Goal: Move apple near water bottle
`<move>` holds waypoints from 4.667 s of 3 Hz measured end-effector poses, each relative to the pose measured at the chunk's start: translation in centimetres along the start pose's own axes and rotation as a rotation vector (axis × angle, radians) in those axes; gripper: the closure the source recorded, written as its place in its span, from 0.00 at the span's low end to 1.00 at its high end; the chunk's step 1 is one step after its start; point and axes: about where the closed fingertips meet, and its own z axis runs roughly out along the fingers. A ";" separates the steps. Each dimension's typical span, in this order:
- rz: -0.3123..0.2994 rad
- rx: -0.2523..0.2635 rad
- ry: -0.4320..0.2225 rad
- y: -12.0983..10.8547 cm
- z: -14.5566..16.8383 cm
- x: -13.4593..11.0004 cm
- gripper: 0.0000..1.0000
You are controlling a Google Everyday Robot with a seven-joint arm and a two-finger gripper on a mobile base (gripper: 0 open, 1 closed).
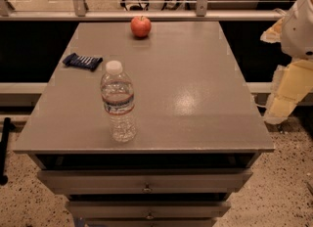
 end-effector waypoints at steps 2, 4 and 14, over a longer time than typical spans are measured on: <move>0.007 0.029 -0.069 -1.6 0.9 -2.1 0.00; 0.027 0.121 -0.389 -10.9 4.9 -10.6 0.00; 0.666 0.071 -0.868 -31.8 24.2 -28.5 0.00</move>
Offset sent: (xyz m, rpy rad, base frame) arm 0.0539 0.0401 -0.0047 0.1472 -0.0925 0.0109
